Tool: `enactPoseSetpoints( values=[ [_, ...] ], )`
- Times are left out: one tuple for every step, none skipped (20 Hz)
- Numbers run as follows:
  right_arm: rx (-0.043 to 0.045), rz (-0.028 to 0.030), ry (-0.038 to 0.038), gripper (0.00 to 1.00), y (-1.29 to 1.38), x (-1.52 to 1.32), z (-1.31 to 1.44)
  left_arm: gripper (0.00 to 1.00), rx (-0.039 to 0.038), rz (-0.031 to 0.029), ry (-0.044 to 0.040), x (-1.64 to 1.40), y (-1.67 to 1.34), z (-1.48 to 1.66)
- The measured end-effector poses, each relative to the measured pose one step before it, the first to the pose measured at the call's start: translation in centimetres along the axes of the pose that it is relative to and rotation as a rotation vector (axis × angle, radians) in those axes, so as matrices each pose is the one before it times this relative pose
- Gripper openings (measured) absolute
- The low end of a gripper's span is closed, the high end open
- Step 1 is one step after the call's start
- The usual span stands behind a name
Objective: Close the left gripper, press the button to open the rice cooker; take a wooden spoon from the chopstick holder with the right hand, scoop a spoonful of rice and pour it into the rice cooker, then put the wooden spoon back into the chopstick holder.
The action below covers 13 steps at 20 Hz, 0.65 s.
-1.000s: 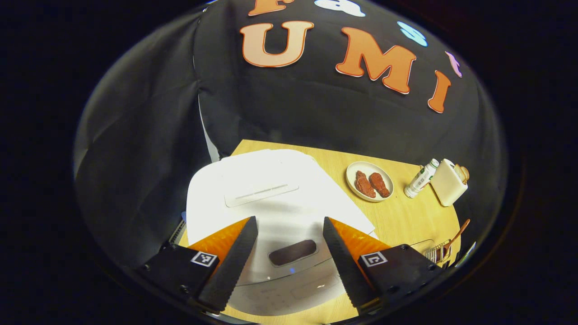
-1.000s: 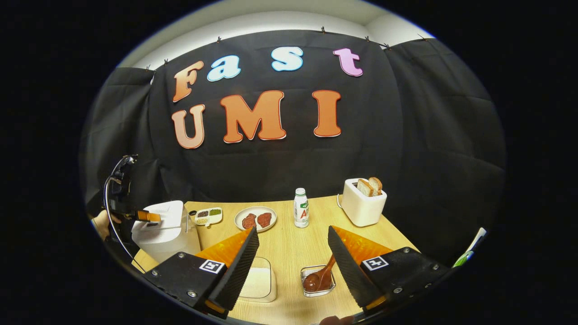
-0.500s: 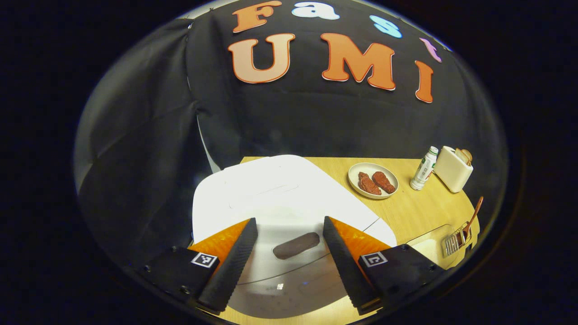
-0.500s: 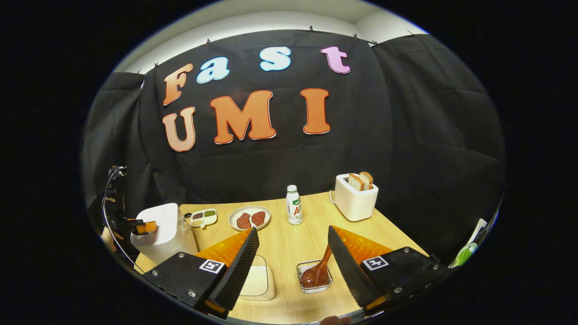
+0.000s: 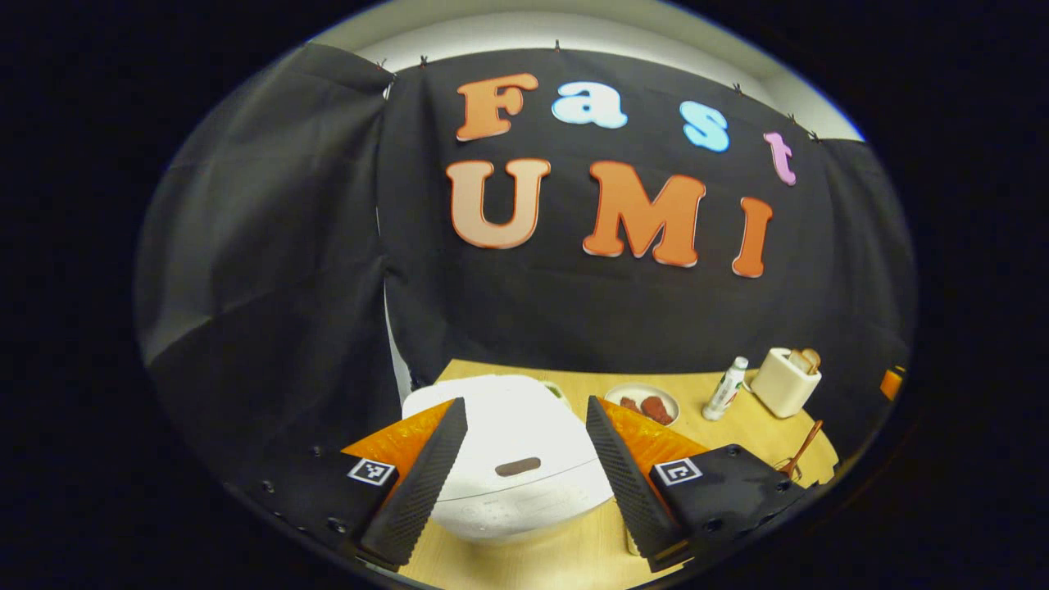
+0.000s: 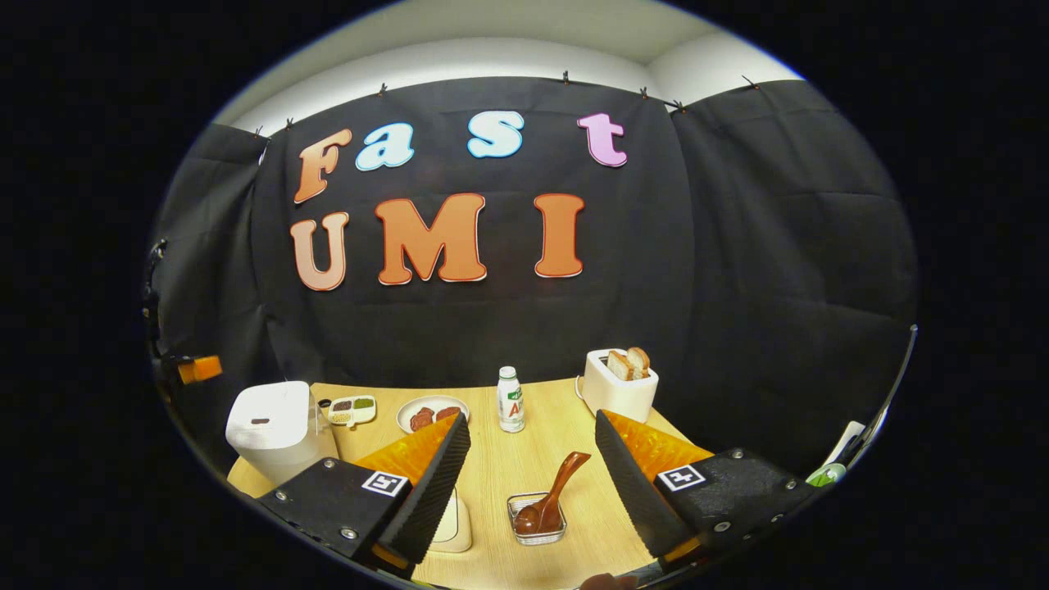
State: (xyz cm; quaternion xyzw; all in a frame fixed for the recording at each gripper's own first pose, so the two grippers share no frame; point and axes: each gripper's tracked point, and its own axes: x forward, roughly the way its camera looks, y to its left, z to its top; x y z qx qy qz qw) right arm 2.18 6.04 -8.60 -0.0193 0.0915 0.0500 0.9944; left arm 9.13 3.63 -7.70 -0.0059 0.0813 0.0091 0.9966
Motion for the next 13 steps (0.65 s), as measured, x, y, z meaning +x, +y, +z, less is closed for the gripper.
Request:
enactPoseSetpoints(
  values=[
    [0.00338,0.00309,-0.00723,0.95,0.196,-0.039,0.385,0.99,0.01041,0.00317,-0.03993,-1.090,0.265,1.642],
    [0.00474,0.00292,-0.00675,0.95,0.138,-0.068,0.349,0.99,0.01313,0.00001,-0.03218,-0.663,0.015,1.696],
    [0.00590,0.00382,-0.00816,0.95,0.272,-0.084,0.357,0.99,0.01240,-0.00098,-0.02663,-0.977,0.266,1.244],
    [0.00352,0.00421,-0.00803,0.95,0.240,0.018,0.304,0.99,0.00298,-0.00349,-0.01511,-0.824,0.056,0.708],
    [0.00248,0.00151,-0.00733,0.95,0.217,-0.016,0.249,0.99,-0.00450,-0.00189,-0.00496,-0.751,0.170,0.453],
    [0.00189,0.00470,-0.00507,0.95,0.196,0.049,0.077,0.98,-0.00320,-0.00237,0.00035,-0.466,0.036,0.060],
    [0.00221,0.00448,-0.00224,1.00,0.273,0.000,0.084,0.99,-0.00161,0.00097,-0.00250,-0.450,0.244,0.126],
    [0.00172,0.00197,-0.00215,0.95,0.149,0.034,0.055,0.99,-0.00608,-0.00289,-0.00286,-0.219,0.141,0.108],
    [0.00054,-0.00017,-0.00108,0.95,0.166,0.063,0.035,0.98,-0.00739,-0.00746,0.00178,-0.142,-0.096,0.102],
    [-0.00054,-0.00188,0.00227,0.95,0.005,0.067,-0.172,0.98,-0.00562,-0.00317,0.00441,-0.127,0.184,-0.087],
    [-0.00090,-0.00170,0.00373,0.95,0.061,0.009,-0.035,0.99,-0.00070,-0.00021,-0.00080,0.116,0.212,-0.048],
    [-0.00039,-0.00204,0.00102,0.95,0.082,-0.101,-0.033,0.99,0.00408,0.00122,-0.00272,0.263,0.185,0.055],
    [-0.00067,-0.00368,-0.00300,0.95,-0.012,-0.018,0.106,0.99,0.00389,0.00001,-0.00505,0.027,0.148,0.223]
  ],
)
